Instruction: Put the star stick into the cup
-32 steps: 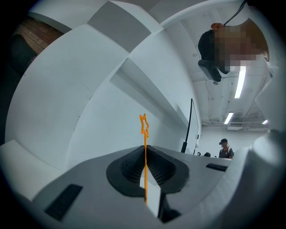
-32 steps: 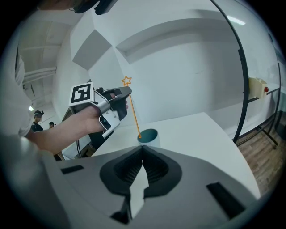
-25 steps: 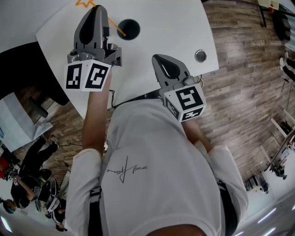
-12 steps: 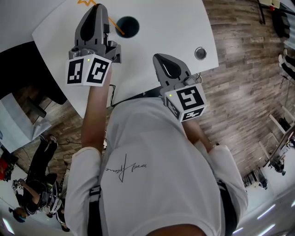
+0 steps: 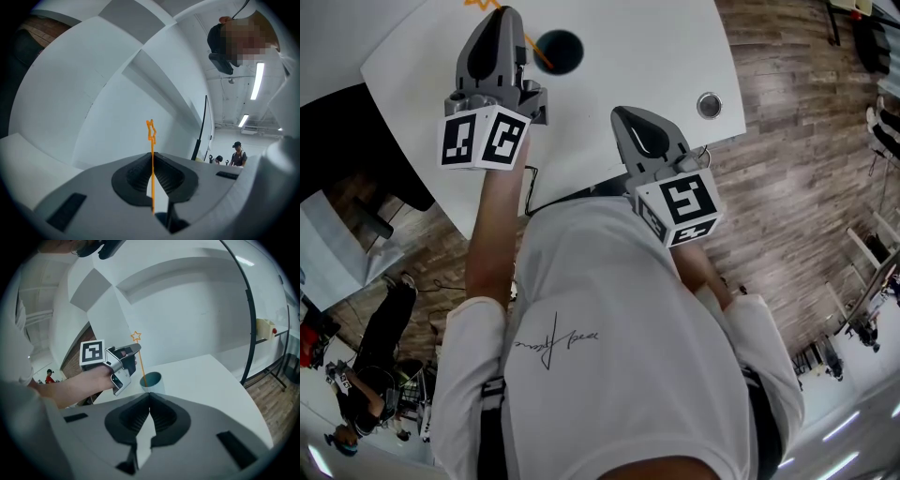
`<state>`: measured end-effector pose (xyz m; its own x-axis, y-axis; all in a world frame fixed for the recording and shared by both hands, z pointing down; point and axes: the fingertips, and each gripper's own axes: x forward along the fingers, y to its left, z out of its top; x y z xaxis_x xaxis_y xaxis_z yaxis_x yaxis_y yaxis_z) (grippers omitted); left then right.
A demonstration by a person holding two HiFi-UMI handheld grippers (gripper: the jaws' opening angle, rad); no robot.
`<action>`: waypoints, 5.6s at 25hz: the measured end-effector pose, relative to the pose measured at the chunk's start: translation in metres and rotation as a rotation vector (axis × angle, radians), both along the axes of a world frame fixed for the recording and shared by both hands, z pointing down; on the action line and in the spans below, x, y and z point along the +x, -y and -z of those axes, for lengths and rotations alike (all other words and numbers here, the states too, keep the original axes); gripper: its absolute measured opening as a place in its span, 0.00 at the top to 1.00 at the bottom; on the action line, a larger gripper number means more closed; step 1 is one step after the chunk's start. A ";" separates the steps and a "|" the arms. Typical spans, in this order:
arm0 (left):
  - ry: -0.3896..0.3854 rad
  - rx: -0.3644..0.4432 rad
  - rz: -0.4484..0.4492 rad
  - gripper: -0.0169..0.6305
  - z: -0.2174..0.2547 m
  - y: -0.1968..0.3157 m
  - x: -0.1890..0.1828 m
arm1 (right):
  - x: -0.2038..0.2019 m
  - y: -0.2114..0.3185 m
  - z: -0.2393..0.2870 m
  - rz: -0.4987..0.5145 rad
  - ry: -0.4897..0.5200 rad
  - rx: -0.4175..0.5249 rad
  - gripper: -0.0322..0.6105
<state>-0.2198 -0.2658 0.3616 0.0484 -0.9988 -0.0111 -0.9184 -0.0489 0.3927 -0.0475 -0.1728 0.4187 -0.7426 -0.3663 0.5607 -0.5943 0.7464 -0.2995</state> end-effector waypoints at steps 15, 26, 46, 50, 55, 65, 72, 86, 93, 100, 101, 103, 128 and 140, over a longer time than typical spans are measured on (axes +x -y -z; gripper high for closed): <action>-0.010 -0.051 -0.004 0.95 -0.028 0.001 0.000 | -0.003 -0.010 -0.013 0.000 -0.003 -0.045 0.93; -0.004 -0.077 -0.017 0.95 -0.040 0.001 0.006 | 0.006 -0.007 -0.014 -0.024 -0.005 -0.046 0.94; 0.029 -0.120 -0.019 0.95 -0.055 0.000 0.015 | 0.012 0.001 -0.014 -0.043 0.006 -0.056 0.93; 0.036 -0.123 -0.024 0.95 -0.055 0.000 0.018 | 0.014 0.002 -0.013 -0.043 0.006 -0.056 0.94; 0.047 -0.137 -0.033 0.95 -0.060 -0.001 0.021 | 0.015 0.002 -0.014 -0.045 0.005 -0.058 0.94; 0.046 -0.134 -0.036 0.95 -0.059 -0.002 0.021 | 0.015 0.002 -0.012 -0.045 0.008 -0.054 0.94; 0.039 -0.154 -0.035 0.95 -0.063 -0.004 0.023 | 0.018 0.001 -0.012 -0.045 0.010 -0.050 0.93; 0.028 -0.182 -0.028 0.84 -0.063 -0.009 0.019 | 0.018 0.003 -0.006 -0.042 0.021 -0.035 0.93; 0.034 -0.191 -0.017 0.83 -0.061 -0.016 0.020 | 0.020 0.004 -0.001 -0.032 0.021 -0.012 0.94; 0.046 -0.190 -0.002 0.83 -0.054 -0.031 0.022 | 0.024 0.006 0.010 -0.022 0.022 0.031 0.93; 0.046 -0.190 -0.001 0.83 -0.054 -0.033 0.022 | 0.024 0.006 0.011 -0.021 0.022 0.036 0.94; 0.047 -0.189 0.003 0.83 -0.052 -0.038 0.022 | 0.022 0.006 0.013 -0.013 0.023 0.047 0.93; 0.080 -0.149 0.080 0.86 -0.015 -0.096 0.024 | 0.020 0.001 0.049 0.069 0.055 0.179 0.93; 0.110 -0.147 0.108 0.87 0.004 -0.143 0.036 | 0.026 -0.017 0.062 0.104 0.091 0.212 0.94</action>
<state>-0.1840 -0.1231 0.3575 -0.0662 -0.9888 0.1341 -0.9529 0.1025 0.2855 -0.0212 -0.1561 0.3570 -0.8266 -0.3872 0.4084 -0.4884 0.8541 -0.1787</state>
